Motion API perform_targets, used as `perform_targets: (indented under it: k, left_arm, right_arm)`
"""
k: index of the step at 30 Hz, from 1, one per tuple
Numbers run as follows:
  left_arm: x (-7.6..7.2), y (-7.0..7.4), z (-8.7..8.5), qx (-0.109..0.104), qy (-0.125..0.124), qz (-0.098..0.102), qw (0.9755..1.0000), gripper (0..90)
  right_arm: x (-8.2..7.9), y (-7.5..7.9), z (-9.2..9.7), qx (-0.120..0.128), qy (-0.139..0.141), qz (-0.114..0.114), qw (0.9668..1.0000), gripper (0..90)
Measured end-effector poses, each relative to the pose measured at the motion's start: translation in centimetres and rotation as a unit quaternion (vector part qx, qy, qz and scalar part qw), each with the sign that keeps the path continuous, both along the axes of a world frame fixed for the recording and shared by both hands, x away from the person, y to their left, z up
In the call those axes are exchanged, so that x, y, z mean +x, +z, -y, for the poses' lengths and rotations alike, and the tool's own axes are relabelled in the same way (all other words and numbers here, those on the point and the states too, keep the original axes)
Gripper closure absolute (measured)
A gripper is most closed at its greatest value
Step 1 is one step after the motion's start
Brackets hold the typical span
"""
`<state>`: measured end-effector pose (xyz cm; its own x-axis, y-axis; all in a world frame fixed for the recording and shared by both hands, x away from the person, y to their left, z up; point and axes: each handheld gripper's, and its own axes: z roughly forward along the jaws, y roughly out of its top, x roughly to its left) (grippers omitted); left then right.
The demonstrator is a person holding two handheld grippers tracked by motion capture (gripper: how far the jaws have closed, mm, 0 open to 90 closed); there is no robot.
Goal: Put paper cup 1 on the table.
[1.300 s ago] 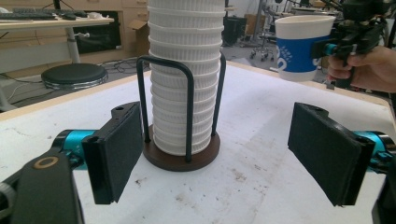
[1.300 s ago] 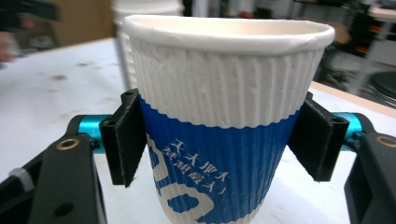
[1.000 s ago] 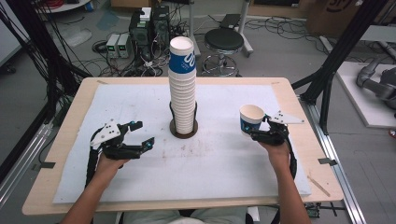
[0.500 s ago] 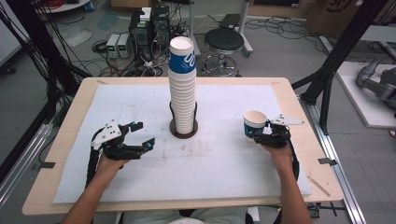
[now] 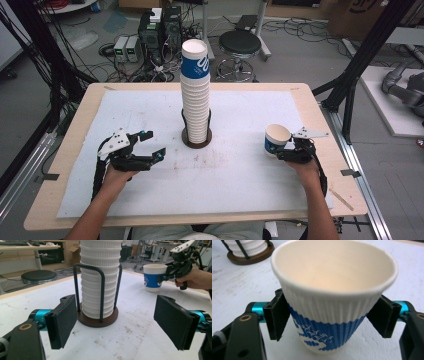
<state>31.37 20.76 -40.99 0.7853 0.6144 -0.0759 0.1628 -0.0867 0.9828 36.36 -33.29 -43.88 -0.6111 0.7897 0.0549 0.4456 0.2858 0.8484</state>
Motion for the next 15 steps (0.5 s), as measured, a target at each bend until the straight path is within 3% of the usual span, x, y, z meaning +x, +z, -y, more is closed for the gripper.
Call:
perform_targets:
  k: [6,15]
  left_arm:
    - [0.1,-0.1,0.1,0.000,-0.003,-0.002,1.0000,18.9]
    - [0.2,-0.1,-0.1,-0.002,-0.002,-0.003,1.0000,18.9]
  right_arm:
    - [-0.6,0.0,0.7,0.014,0.001,-0.019,0.9997,21.1]
    - [-1.5,0.1,1.4,0.002,0.007,-0.031,0.9995,19.4]
